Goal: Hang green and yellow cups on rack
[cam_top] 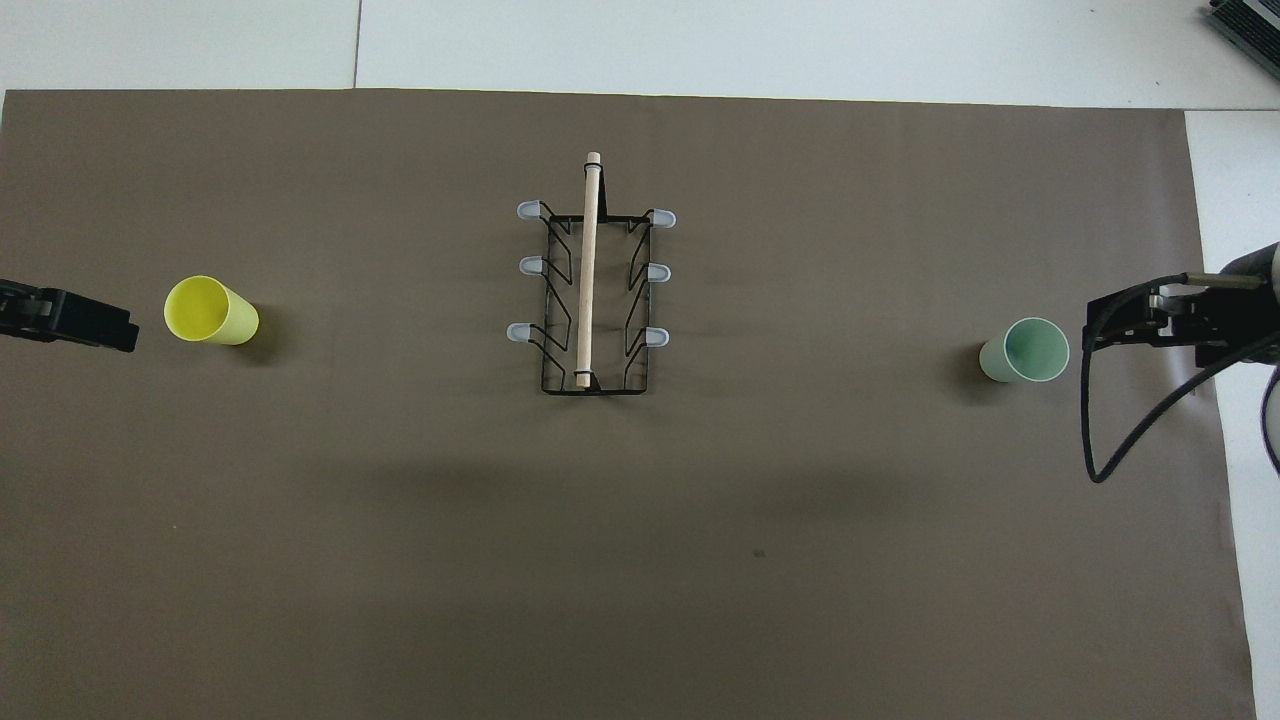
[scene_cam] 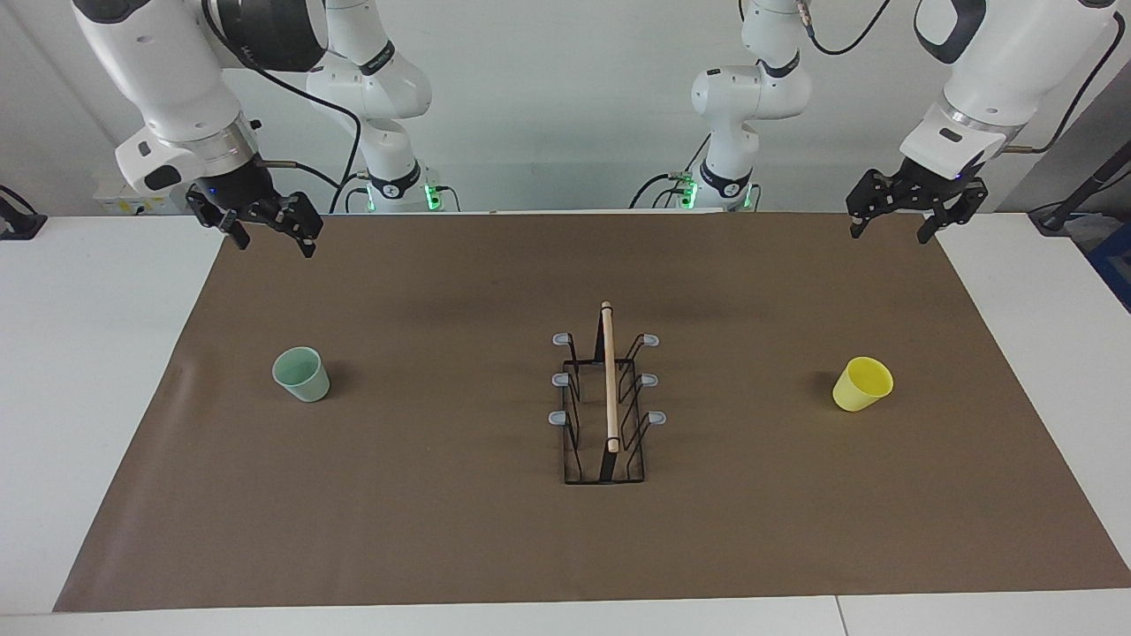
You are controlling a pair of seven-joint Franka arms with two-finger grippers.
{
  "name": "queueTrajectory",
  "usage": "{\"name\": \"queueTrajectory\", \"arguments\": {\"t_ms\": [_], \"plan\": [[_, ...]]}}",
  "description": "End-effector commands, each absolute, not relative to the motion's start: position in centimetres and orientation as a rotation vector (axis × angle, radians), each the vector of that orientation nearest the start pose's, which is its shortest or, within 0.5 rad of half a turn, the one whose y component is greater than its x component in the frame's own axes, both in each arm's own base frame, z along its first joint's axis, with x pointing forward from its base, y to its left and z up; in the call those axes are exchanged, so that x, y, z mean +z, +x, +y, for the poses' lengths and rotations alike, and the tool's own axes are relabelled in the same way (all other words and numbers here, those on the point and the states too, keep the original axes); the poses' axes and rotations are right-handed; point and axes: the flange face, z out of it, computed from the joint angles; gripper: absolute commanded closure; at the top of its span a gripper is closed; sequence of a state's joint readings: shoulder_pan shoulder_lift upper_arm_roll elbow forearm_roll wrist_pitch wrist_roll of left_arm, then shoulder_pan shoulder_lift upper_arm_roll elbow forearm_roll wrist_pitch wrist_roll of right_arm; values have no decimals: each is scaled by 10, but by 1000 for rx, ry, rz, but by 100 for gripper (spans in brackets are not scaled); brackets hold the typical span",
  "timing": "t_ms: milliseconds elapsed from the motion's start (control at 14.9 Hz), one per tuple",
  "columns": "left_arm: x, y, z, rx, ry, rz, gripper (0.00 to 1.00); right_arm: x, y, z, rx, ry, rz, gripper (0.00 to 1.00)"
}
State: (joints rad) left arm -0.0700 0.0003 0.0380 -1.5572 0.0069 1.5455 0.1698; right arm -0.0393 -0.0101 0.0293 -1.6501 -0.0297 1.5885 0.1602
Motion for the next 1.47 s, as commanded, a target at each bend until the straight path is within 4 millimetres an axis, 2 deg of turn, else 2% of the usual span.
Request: {"name": "queueTrajectory", "arguments": {"t_ms": [0,67,134,268,401,468,602,669,736,803,870,1004,1138,1271,1338,1405], "plan": [[626,586,-15,60,-3131,276,0,570,579,-25,78,-3180,286,0],[623,597,-8,63,-3141,250,0,557,594,-29,59,-3183,284,0],[619,607,2,59,-3150,217,0,535,611,-33,83,-3205,254,0],[603,627,15,77,-3149,173,0,498,655,-28,124,-3258,88,0],[592,648,21,62,-3133,150,0,457,679,-12,163,-3297,-93,0],[580,658,24,74,-3128,139,0,444,682,-13,188,-3336,-254,0],[569,672,40,49,-3117,9,0,424,682,16,297,-3341,-622,0],[567,675,47,22,-3143,-103,0,406,682,30,426,-3330,-892,0],[563,678,52,8,-3158,-197,0,389,680,51,536,-3312,-1084,0],[547,683,62,38,-3156,-322,0,375,675,67,624,-3283,-1274,0],[537,685,66,64,-3183,-485,0,358,668,77,728,-3209,-1509,0],[517,682,93,132,-3159,-745,0,336,656,79,895,-3034,-1857,0],[497,686,97,191,-3113,-952,0,321,649,79,981,-2919,-2064,0],[471,692,103,248,-3042,-1143,0,304,631,102,1081,-2821,-2265,0],[460,696,108,251,-3003,-1239,0,300,625,104,1091,-2800,-2312,0],[453,700,116,232,-2967,-1405,0,294,619,103,1103,-2781,-2326,0]]}}
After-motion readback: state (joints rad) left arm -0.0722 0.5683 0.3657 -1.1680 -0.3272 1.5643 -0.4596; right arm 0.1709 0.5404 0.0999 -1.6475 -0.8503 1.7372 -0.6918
